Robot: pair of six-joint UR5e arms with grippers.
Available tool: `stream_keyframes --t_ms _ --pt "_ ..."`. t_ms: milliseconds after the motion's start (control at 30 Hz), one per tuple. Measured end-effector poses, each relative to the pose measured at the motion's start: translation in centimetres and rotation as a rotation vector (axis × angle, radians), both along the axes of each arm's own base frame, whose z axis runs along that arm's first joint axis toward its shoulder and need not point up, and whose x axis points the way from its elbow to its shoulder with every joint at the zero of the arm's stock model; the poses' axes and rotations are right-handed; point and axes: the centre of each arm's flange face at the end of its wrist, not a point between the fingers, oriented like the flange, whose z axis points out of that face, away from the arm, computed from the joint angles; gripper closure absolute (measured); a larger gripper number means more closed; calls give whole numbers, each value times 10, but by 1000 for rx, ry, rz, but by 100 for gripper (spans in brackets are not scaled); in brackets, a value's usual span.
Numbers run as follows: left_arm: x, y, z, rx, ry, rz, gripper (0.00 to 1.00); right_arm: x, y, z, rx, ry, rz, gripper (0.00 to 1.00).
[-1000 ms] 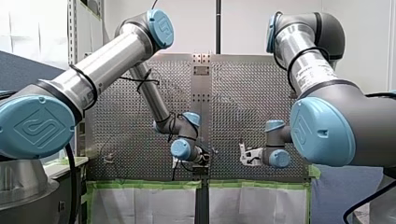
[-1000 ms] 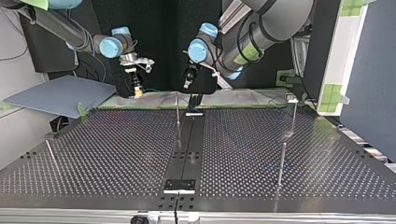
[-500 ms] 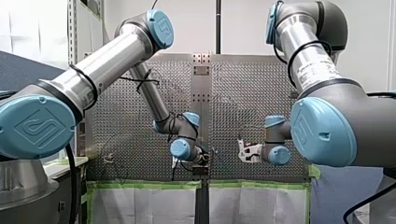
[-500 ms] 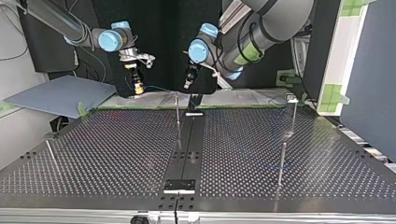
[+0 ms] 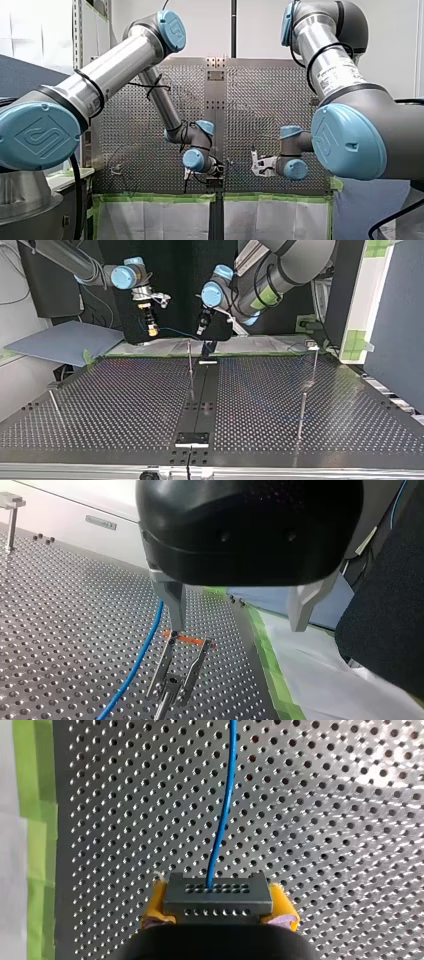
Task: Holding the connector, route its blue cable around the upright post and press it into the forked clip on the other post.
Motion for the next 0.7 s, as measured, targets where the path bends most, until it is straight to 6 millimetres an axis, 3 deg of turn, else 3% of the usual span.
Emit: stream_keyframes --t_ms 200,500,700 --pt "0 0 0 9 -7 8 0 5 4 -3 -12 -5 10 100" --pt "0 3 0 41 -22 29 0 1 7 -28 4 -4 4 100" --pt "-3 1 0 62 -34 28 0 -1 5 -30 5 -13 3 100"
